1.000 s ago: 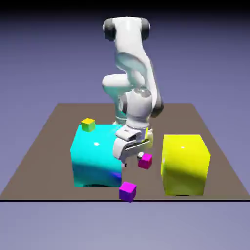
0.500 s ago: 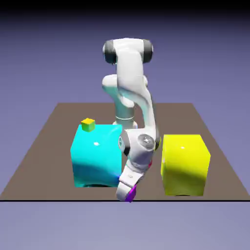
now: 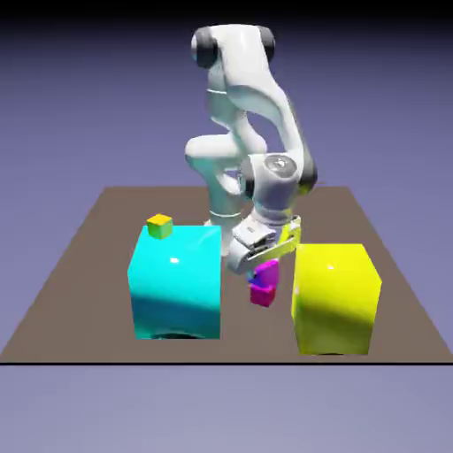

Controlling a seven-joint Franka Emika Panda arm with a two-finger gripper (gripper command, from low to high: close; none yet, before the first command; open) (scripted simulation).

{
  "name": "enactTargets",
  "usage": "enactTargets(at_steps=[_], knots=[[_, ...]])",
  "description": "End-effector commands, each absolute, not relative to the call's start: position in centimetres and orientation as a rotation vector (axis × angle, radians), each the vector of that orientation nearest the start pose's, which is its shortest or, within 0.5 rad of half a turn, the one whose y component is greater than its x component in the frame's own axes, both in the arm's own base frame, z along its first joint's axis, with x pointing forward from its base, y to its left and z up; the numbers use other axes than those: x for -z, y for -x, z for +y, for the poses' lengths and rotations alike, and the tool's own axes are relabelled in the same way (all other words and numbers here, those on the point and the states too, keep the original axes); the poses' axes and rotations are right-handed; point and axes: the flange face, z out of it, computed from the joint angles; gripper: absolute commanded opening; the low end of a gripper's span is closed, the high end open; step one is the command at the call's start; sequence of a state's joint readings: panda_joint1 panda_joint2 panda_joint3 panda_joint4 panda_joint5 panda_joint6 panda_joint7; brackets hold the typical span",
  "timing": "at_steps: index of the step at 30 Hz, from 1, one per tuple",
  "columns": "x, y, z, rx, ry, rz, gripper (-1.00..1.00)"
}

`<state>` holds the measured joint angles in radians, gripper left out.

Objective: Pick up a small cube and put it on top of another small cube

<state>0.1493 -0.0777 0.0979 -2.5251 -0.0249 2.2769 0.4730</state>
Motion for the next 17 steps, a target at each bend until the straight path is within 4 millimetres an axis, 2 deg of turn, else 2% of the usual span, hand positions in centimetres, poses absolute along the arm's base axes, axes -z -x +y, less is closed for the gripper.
enactTargets(at_steps=[1, 4, 5, 6, 8, 13, 14, 15, 16, 17], knots=[[-28.9, -40.9, 10.7, -0.258, 3.193, 0.393, -1.0], [-28.1, -36.9, 11.6, -0.303, 3.176, 0.549, -1.0], [-27.4, -35.5, 11.7, -0.323, 3.182, 0.587, -1.0], [-25.5, -34.1, 11.9, -0.36, 3.218, 0.576, -1.0], [-25.0, -33.7, 11.9, -0.37, 3.227, 0.572, -1.0], [-18.8, -32.7, 11.4, -0.369, 3.228, 0.573, -1.0], [-18.2, -32.5, 11.4, -0.37, 3.227, 0.572, -1.0], [-18.2, -32.5, 11.4, -0.37, 3.227, 0.572, 1.0], [-18.2, -32.5, 11.4, -0.37, 3.227, 0.572, 1.0], [-19.4, -32.8, 11.5, -0.369, 3.228, 0.574, 1.0]])
